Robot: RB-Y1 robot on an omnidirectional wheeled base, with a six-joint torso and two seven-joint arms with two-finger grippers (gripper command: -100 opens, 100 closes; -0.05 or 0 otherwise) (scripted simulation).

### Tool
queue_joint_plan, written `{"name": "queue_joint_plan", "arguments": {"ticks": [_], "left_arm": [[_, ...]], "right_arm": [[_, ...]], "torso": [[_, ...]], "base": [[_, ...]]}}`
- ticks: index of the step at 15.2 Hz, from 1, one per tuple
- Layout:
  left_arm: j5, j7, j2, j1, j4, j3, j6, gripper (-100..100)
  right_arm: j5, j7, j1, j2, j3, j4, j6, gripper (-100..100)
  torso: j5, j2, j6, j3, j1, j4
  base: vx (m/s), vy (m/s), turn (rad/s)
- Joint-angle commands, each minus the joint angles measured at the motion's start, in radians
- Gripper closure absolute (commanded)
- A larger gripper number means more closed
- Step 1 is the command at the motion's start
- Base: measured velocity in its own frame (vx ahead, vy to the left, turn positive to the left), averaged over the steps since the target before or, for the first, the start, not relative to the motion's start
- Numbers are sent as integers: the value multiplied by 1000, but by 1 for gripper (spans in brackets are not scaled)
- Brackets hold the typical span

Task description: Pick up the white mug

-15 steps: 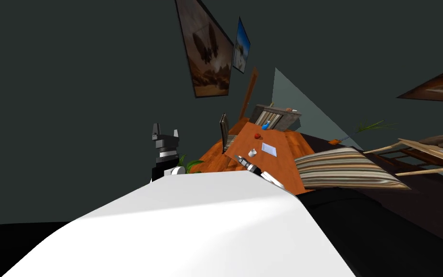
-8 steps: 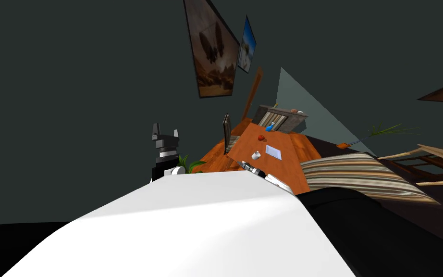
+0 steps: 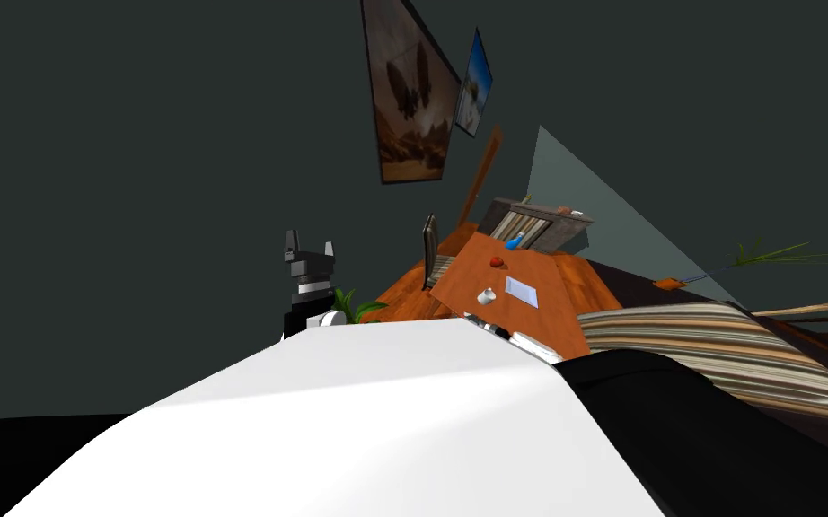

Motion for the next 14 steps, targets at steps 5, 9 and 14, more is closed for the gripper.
{"name": "queue_joint_plan", "arguments": {"ticks": [5, 9, 14], "left_arm": [[0, 0, 0, 0, 0, 0, 0, 0], [0, 0, 0, 0, 0, 0, 0, 0], [0, 0, 0, 0, 0, 0, 0, 0]], "right_arm": [[49, 37, -15, -93, 64, 113, -10, -100], [70, 56, -17, -133, 91, 203, -14, -100], [113, 93, -20, -205, 143, 299, -24, -100]], "torso": [[0, 0, 0, 0, 0, 0], [1, -2, 0, -1, 2, 0], [0, 0, 0, 0, -1, 0]], "base": [[41, 29, 87], [74, 54, 128], [49, 15, 103]]}}
